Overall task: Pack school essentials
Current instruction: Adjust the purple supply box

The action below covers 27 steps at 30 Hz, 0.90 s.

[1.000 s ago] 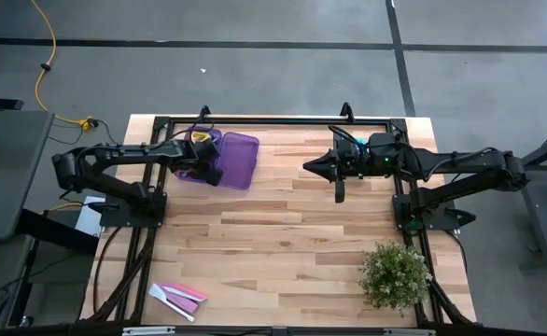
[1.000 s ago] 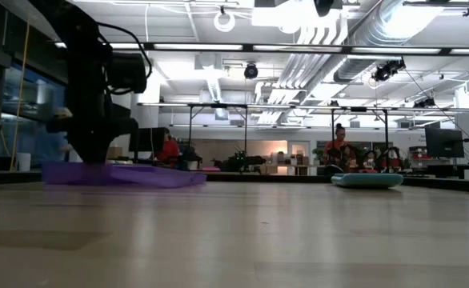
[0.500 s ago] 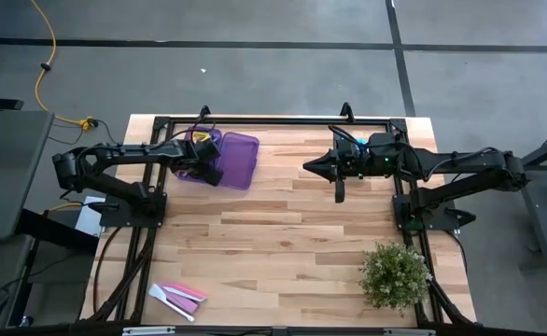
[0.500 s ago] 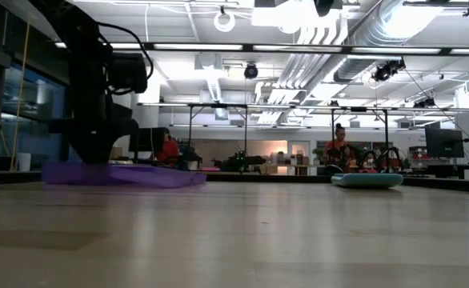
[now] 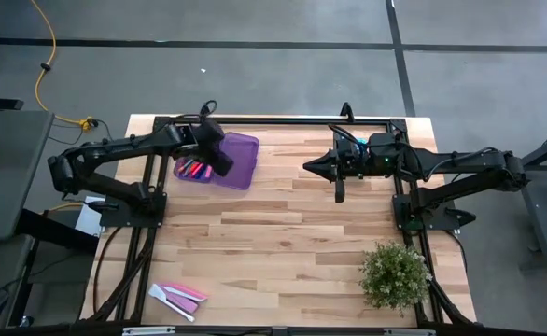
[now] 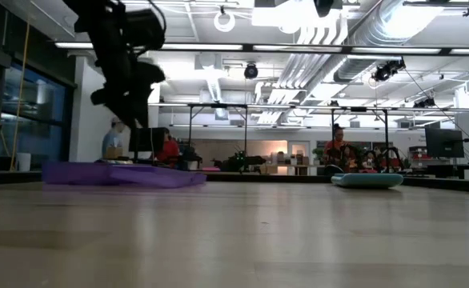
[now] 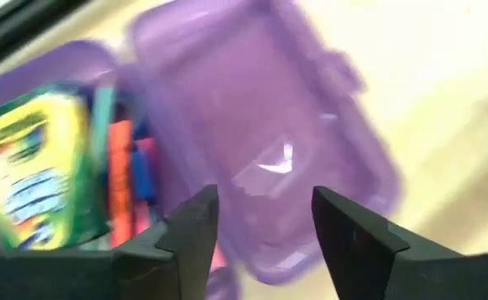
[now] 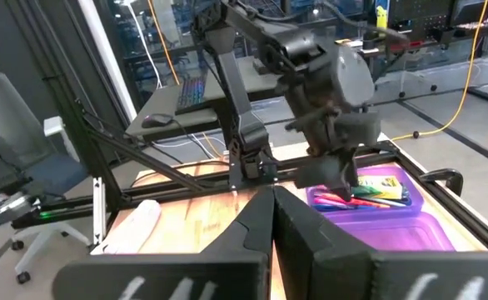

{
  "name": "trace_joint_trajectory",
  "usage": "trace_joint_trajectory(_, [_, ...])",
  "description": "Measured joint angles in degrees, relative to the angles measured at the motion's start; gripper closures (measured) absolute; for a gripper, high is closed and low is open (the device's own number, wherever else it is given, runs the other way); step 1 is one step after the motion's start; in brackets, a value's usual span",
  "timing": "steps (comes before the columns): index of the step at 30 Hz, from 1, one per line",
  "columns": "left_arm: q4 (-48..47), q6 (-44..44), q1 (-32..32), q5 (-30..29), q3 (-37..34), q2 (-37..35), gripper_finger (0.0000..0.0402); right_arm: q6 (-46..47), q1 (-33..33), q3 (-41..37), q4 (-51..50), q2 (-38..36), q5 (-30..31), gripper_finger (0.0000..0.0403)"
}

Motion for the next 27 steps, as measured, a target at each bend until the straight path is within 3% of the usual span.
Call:
trace_joint_trajectory(4, [-1.0,2.4,-4.8,2.2,0.7,0.7,0.0262,0.0,0.0,0.0,0.0,0.0,0.0,0.0403])
trace_joint_trajectory(9, [-3.0,4.2,-14.3,5.7,0.7,1.9,0.0369,-0.3,0.0,0.0,0.0,0.0,0.0,0.0403])
trace_joint_trajectory(11, [-2.7,6.5,-18.6,6.2,0.7,2.6,0.0391,-0.5,0.0,0.0,0.0,0.0,0.0,0.0403])
trace_joint_trajectory(17, [1.0,13.9,-26.3,6.0,-1.3,7.8,0.04,-0.5,0.0,0.0,-0.7,0.0,0.0,0.0403])
trace_joint_trajectory(21, [7.7,14.4,-26.2,5.6,-4.1,12.1,0.0401,-0.5,0.0,0.0,-1.6,0.0,0.0,0.0403])
trace_joint_trajectory(27, [12.9,17.5,-23.7,0.2,-4.9,17.2,0.0401,-0.1,0.0,0.0,-1.9,0.4,0.0,0.0403])
